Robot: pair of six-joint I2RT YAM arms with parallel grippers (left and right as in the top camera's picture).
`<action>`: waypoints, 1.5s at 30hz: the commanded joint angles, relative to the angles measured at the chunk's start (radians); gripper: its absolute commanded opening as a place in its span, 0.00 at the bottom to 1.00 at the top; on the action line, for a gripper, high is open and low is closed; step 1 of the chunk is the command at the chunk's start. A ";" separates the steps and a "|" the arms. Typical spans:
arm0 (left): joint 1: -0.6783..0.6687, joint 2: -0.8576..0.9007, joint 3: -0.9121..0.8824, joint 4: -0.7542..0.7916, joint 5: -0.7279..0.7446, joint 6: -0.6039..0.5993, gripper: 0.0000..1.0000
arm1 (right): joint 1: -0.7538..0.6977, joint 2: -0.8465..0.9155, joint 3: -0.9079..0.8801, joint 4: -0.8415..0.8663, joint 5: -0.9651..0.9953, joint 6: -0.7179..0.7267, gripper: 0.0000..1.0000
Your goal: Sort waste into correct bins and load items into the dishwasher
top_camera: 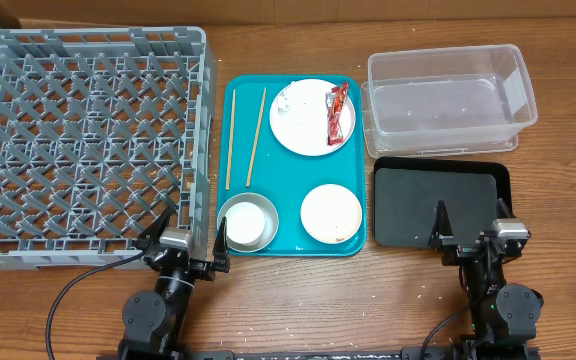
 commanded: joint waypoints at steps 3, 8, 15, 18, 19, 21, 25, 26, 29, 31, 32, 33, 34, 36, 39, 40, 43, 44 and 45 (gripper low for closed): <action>0.006 -0.010 -0.007 0.004 -0.008 -0.006 1.00 | 0.004 -0.011 -0.010 0.007 0.002 -0.003 1.00; 0.006 -0.010 -0.007 0.004 -0.008 -0.006 1.00 | 0.004 -0.011 -0.010 0.007 0.002 -0.004 1.00; 0.006 -0.010 -0.007 0.004 -0.008 -0.006 1.00 | 0.004 -0.011 -0.010 0.007 0.002 -0.003 1.00; 0.006 -0.010 -0.007 0.004 -0.008 -0.006 1.00 | 0.004 -0.011 -0.010 0.007 0.002 -0.003 1.00; 0.006 -0.010 -0.007 0.004 -0.008 -0.006 1.00 | 0.004 -0.011 -0.010 0.007 0.002 -0.003 1.00; 0.006 -0.010 -0.007 0.004 -0.008 -0.006 1.00 | 0.004 -0.011 -0.010 0.007 0.002 -0.003 1.00; 0.006 -0.010 -0.007 0.004 -0.008 -0.006 1.00 | 0.004 -0.011 -0.010 0.007 0.002 -0.004 1.00; 0.006 -0.010 -0.007 0.004 -0.008 -0.006 1.00 | 0.004 -0.011 -0.010 0.007 0.002 -0.003 1.00; 0.006 -0.010 -0.007 0.004 -0.008 -0.006 1.00 | 0.004 -0.011 -0.010 0.007 0.002 -0.003 1.00; 0.006 -0.010 -0.007 0.004 -0.008 -0.006 1.00 | 0.004 -0.011 -0.010 0.007 0.002 -0.004 1.00; 0.006 -0.010 -0.007 0.004 -0.008 -0.006 1.00 | 0.004 -0.011 -0.010 0.007 0.002 -0.003 1.00; 0.006 -0.010 -0.007 0.004 -0.008 -0.006 1.00 | 0.004 -0.011 -0.010 0.007 0.002 -0.004 1.00; 0.006 -0.010 -0.007 0.004 -0.008 -0.006 1.00 | 0.004 -0.011 -0.010 0.007 0.002 -0.003 1.00; 0.006 -0.010 -0.007 0.004 -0.017 0.002 1.00 | 0.004 -0.011 -0.010 0.007 0.002 -0.004 1.00; 0.006 -0.010 -0.007 0.008 -0.073 0.037 1.00 | 0.004 -0.011 -0.010 0.008 0.002 -0.003 1.00; 0.006 -0.010 -0.007 0.011 -0.085 0.043 1.00 | 0.004 -0.011 -0.010 0.016 0.002 -0.003 1.00; 0.006 -0.010 -0.007 0.009 -0.077 0.042 1.00 | 0.005 -0.011 -0.010 0.016 0.001 0.004 1.00; 0.005 -0.010 -0.007 0.009 -0.077 0.041 1.00 | 0.004 -0.011 -0.010 0.016 0.002 0.003 1.00; 0.005 -0.010 -0.007 0.008 -0.076 0.038 1.00 | 0.004 -0.011 -0.010 0.009 0.002 0.003 1.00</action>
